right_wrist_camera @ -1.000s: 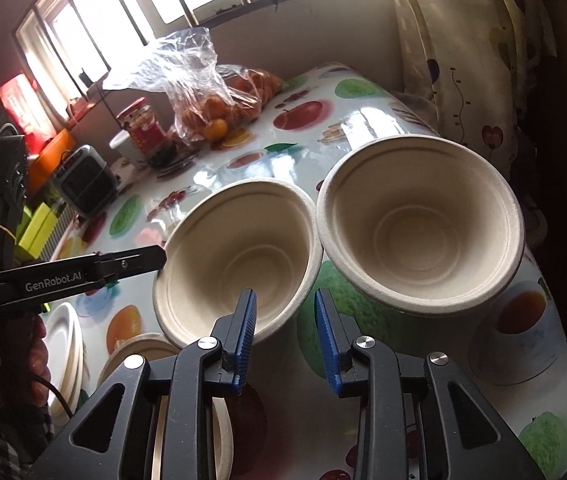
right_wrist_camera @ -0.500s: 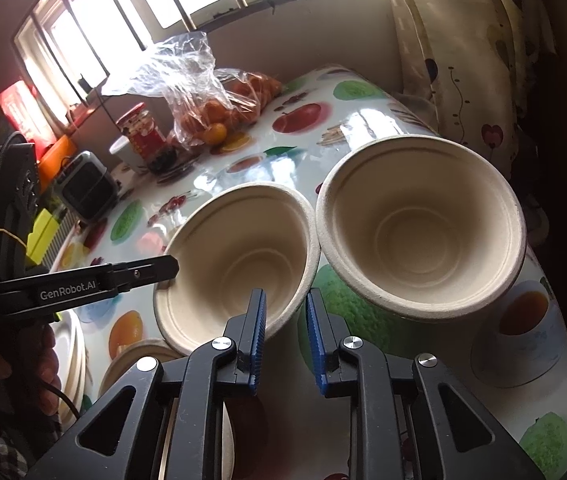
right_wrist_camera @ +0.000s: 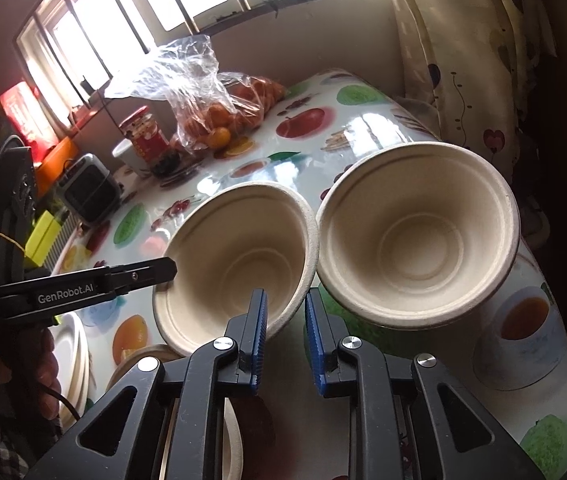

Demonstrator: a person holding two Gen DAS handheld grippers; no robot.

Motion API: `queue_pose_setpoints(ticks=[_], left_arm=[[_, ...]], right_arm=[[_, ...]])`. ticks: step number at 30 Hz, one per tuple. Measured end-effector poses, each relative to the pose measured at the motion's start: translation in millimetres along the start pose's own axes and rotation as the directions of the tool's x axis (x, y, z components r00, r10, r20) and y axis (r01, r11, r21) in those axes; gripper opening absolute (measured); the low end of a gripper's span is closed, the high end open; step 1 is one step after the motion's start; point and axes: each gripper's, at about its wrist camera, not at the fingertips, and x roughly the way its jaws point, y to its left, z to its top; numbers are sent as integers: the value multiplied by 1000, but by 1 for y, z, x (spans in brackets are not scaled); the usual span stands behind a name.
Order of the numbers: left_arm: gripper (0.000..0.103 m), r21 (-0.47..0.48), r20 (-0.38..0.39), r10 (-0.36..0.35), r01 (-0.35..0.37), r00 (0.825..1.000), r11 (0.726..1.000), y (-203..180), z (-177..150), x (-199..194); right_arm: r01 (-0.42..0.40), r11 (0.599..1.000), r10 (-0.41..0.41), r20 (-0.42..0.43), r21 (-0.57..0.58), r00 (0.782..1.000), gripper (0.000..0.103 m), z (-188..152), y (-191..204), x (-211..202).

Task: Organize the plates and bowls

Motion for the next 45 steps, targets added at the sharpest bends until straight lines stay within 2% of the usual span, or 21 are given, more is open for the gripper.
queue_pose_setpoints(ticks=[22,45], left_arm=[[10,-2,77,-26,27,997,1000,1,-16,-52],[10,2,105,-46,46,993,999,1,-68,-93]], right_arm=[[-21,999,25,68,-46,997,19,-6,31,-43],[-32,997,39,92,-70,995,19,-50,55,-87]])
